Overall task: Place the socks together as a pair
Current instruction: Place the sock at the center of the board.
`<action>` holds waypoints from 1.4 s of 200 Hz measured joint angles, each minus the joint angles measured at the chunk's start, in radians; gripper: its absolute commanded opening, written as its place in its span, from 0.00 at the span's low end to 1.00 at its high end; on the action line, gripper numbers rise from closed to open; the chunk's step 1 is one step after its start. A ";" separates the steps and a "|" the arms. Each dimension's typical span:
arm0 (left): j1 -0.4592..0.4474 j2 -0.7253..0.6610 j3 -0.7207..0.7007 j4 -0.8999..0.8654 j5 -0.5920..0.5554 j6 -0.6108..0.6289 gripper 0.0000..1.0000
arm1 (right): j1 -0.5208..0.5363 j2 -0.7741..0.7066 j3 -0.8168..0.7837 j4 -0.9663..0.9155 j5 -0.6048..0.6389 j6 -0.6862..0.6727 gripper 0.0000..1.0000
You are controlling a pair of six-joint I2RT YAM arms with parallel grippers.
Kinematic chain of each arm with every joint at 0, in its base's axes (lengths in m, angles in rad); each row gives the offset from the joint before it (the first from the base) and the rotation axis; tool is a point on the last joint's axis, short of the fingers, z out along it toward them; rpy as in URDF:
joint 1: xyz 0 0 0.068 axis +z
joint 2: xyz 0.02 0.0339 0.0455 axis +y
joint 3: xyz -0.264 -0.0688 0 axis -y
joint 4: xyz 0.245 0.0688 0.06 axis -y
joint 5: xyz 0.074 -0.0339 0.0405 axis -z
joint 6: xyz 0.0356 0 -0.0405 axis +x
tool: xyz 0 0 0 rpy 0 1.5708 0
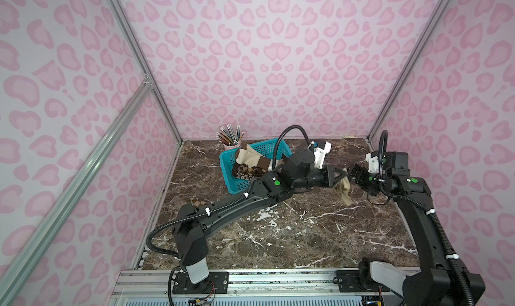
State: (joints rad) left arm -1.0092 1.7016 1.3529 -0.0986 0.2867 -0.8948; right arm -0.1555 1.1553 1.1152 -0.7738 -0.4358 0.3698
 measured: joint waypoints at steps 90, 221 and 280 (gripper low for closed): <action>-0.010 -0.164 -0.643 0.050 -0.080 0.033 0.07 | 0.133 -0.086 -0.464 0.129 -0.159 0.040 0.84; 0.010 -0.460 -0.711 -0.399 -0.420 -0.084 0.72 | 0.332 -0.027 -0.680 0.355 0.029 0.259 0.22; 0.130 -0.608 -0.628 -0.647 -0.525 -0.214 0.84 | 0.327 -0.080 -0.697 0.357 0.070 0.270 0.24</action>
State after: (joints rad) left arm -0.8787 1.0931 0.7250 -0.7452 -0.2382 -1.1084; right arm 0.1719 1.0748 0.4187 -0.4171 -0.3656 0.6399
